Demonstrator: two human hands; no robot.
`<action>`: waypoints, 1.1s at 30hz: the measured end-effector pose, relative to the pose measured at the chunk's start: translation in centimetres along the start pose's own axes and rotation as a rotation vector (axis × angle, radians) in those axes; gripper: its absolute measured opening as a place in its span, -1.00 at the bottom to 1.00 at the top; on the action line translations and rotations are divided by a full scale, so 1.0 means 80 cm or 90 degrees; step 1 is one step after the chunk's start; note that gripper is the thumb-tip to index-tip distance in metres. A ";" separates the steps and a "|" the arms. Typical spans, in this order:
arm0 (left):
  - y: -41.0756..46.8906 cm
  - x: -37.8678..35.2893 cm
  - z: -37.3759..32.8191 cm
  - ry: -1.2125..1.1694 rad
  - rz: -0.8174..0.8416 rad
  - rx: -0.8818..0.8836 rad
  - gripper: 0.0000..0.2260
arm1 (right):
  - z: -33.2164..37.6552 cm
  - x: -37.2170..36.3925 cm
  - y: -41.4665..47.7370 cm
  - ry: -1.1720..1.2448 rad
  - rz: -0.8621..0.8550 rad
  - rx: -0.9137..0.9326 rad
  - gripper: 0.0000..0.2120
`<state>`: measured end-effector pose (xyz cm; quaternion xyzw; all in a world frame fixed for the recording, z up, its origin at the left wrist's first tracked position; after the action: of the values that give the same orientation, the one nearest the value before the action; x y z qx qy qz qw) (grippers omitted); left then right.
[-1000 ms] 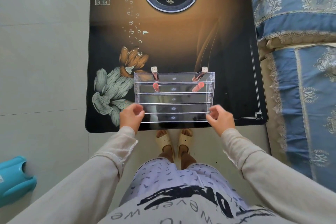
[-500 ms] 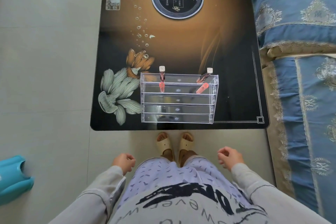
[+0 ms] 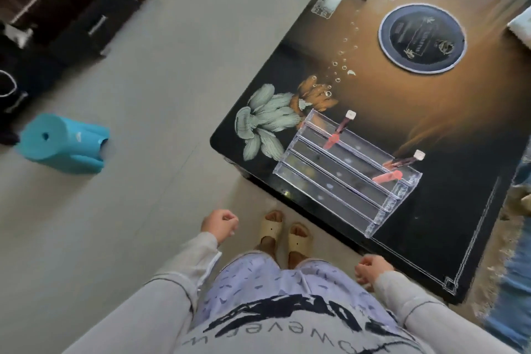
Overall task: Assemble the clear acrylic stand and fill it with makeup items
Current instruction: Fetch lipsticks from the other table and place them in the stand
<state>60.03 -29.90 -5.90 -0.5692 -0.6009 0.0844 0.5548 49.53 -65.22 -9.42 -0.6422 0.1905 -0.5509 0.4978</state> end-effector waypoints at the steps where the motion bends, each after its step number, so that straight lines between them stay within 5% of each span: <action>1: -0.008 -0.001 0.022 -0.026 -0.008 0.025 -0.70 | 0.010 0.002 0.001 -0.049 -0.006 0.024 -0.79; 7: -0.076 -0.022 0.178 -0.137 -0.046 0.225 -0.70 | 0.101 -0.034 -0.009 -0.333 0.044 0.220 -0.85; 18: -0.162 -0.065 0.341 -0.358 -0.130 0.442 -0.71 | 0.252 -0.149 -0.085 -0.447 0.103 0.424 -0.74; 25: -0.136 0.019 0.397 -0.455 -0.207 0.471 -0.80 | 0.281 -0.219 -0.103 -0.506 0.077 0.421 -0.71; 33: -0.059 0.153 0.419 -0.448 -0.170 0.413 -0.74 | 0.311 -0.270 -0.121 -0.466 0.035 0.318 -0.74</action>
<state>34.91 -4.22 -7.83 -0.2225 -0.7622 0.3824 0.4726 62.03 -33.22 -9.80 -0.6497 -0.1202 -0.3032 0.6867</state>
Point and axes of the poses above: each hand's wrist, its own y-axis towards the middle knuckle, its own x-axis out of the back of the hand, z = x × y, the point moved 8 cm from there along y, towards the middle knuckle, and after that the axes turned 9 degrees about -z, right-handed, at the moved point
